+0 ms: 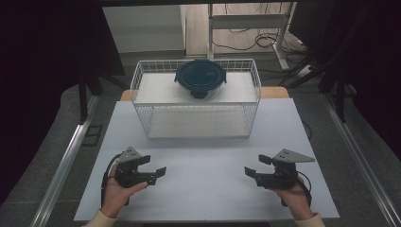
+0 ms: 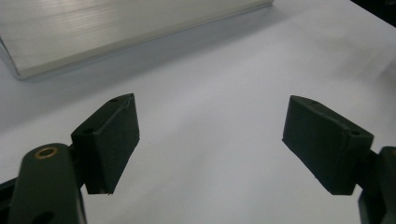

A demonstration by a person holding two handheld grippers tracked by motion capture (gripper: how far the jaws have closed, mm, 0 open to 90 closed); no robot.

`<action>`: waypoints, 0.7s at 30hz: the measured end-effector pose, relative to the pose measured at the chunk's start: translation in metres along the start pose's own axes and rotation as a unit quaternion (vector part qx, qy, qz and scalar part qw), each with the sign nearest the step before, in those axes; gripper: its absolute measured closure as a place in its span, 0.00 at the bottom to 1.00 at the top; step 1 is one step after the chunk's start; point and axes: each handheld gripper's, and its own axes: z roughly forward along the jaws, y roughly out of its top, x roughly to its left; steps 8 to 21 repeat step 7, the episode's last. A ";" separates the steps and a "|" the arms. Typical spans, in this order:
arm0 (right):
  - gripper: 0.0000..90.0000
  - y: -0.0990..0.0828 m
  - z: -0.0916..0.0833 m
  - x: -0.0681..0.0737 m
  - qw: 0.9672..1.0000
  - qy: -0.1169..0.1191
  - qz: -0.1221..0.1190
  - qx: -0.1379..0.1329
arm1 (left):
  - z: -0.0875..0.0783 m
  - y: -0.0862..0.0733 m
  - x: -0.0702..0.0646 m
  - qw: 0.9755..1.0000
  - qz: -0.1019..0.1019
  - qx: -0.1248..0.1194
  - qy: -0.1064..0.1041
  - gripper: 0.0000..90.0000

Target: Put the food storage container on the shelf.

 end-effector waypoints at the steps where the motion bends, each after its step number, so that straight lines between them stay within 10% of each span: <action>1: 0.23 -0.001 0.001 0.000 1.000 -0.001 -0.003 -0.001 | 0.001 0.000 0.001 1.000 0.000 -0.002 0.004 0.20; 21: 0.21 -0.005 0.007 -0.001 1.000 0.000 -0.009 0.008 | 0.009 -0.002 0.007 1.000 -0.008 0.001 0.023 0.19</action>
